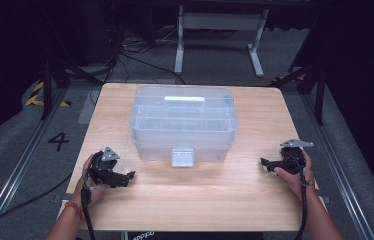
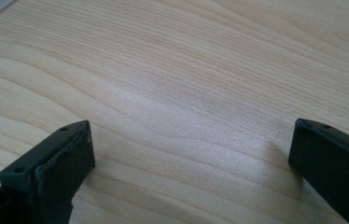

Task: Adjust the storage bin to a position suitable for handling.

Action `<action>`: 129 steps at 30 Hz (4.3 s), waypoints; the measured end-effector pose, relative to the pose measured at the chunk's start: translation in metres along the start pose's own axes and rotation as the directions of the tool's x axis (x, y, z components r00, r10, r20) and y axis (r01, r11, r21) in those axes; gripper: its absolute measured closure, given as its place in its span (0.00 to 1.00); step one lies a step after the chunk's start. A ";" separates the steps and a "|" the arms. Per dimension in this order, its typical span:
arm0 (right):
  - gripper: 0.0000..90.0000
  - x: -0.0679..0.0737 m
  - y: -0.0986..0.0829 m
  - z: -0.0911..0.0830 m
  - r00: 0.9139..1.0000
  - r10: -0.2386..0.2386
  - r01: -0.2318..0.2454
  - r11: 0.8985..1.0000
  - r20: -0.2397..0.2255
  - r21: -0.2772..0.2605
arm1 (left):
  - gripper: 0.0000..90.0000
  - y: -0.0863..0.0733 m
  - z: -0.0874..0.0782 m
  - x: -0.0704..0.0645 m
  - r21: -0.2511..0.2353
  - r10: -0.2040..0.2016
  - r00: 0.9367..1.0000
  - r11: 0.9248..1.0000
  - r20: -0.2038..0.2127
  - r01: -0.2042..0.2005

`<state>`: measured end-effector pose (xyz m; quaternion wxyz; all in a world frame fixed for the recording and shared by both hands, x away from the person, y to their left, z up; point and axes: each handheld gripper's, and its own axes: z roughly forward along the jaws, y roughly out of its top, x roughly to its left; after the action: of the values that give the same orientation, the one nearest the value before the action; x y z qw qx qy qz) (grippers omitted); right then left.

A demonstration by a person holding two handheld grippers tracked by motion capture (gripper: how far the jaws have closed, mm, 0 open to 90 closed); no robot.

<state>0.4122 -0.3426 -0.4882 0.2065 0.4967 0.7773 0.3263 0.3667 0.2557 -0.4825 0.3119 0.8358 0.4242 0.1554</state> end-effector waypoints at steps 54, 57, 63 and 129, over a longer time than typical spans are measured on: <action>0.27 0.020 0.054 -0.061 0.992 -0.122 0.112 0.976 -0.044 -0.187 | 0.01 -0.005 -0.004 -0.001 -0.001 0.014 1.000 1.000 0.009 -0.014; 0.27 0.022 0.064 -0.064 0.990 -0.131 0.120 0.974 -0.046 -0.194 | 0.01 -0.005 -0.004 -0.001 -0.004 0.018 1.000 1.000 0.002 -0.018; 0.27 0.025 0.079 -0.067 0.988 -0.144 0.130 0.969 -0.052 -0.211 | 0.01 -0.005 -0.004 -0.001 -0.001 0.013 1.000 1.000 0.008 -0.013; 0.30 0.112 0.196 -0.049 0.933 -0.344 0.300 0.906 -0.107 -0.299 | 0.01 -0.006 -0.004 -0.002 -0.007 0.004 1.000 1.000 0.007 -0.004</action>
<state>0.4579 -0.1982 -0.3135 0.2632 0.2999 0.8090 0.4316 0.3596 0.2582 -0.4830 0.3161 0.8361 0.4208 0.1548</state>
